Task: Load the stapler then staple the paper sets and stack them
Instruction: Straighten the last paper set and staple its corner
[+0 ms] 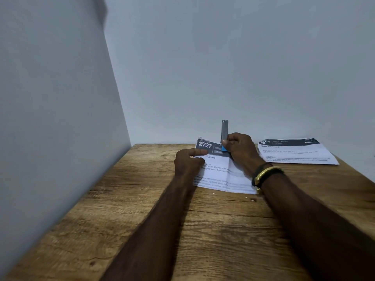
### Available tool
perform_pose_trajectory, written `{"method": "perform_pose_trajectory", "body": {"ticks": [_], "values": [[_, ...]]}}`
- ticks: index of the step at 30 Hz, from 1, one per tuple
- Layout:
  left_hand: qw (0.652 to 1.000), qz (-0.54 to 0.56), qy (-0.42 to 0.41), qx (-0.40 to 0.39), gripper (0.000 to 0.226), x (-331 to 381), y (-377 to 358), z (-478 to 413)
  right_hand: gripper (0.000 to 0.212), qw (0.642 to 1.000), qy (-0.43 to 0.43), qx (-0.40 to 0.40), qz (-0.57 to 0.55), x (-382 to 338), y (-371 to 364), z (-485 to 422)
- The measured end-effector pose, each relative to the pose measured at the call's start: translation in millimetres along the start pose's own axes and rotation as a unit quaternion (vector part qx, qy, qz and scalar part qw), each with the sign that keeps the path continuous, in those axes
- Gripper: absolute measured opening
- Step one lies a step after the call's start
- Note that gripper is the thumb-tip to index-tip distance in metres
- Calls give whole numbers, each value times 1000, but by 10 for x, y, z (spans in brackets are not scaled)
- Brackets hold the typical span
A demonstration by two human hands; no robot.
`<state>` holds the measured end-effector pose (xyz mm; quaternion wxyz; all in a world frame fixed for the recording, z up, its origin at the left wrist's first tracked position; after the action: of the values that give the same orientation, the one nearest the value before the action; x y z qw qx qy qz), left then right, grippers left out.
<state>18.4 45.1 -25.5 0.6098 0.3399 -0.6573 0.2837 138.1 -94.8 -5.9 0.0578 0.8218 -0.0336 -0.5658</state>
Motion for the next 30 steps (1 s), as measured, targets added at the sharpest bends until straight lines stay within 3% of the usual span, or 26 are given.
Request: {"method": "perform_pose_trajectory", "body": {"ticks": [3, 9, 13, 16, 19, 25, 30], "values": [[1000, 6, 4, -2, 36, 6, -4, 5, 17, 1000, 13, 18, 11, -47, 35, 41], [1000, 21, 12, 1, 38, 3, 5, -10, 16, 994, -33, 0, -100, -69, 68, 116], [1000, 18, -1, 14, 40, 2, 26, -31, 21, 988, -42, 33, -147, -148, 174, 159], [1000, 4, -16, 26, 37, 29, 33, -63, 16, 998, -13, 19, -50, -228, 283, 216], [1000, 10, 8, 18, 44, -2, 0, -74, 17, 994, 26, -69, 79, -317, 375, 330], [999, 27, 35, -1, 59, -70, -29, -46, 26, 925, 39, -238, 293, -346, 470, 632], [999, 23, 35, 15, 58, -72, -4, -70, 31, 882, 67, -264, 385, -338, 437, 739]]}}
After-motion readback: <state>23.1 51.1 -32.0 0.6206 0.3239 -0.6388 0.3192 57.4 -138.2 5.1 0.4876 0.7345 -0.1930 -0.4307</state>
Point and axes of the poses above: each hand's wrist, its own z-axis away from the middle knuckle, its own y-axis out of the back of the hand, x = y × z, the point moved 3 cm from there along -z, towards the middle knuckle, and after that the axes turned 12 degrees about x, right-handed, at the moved point
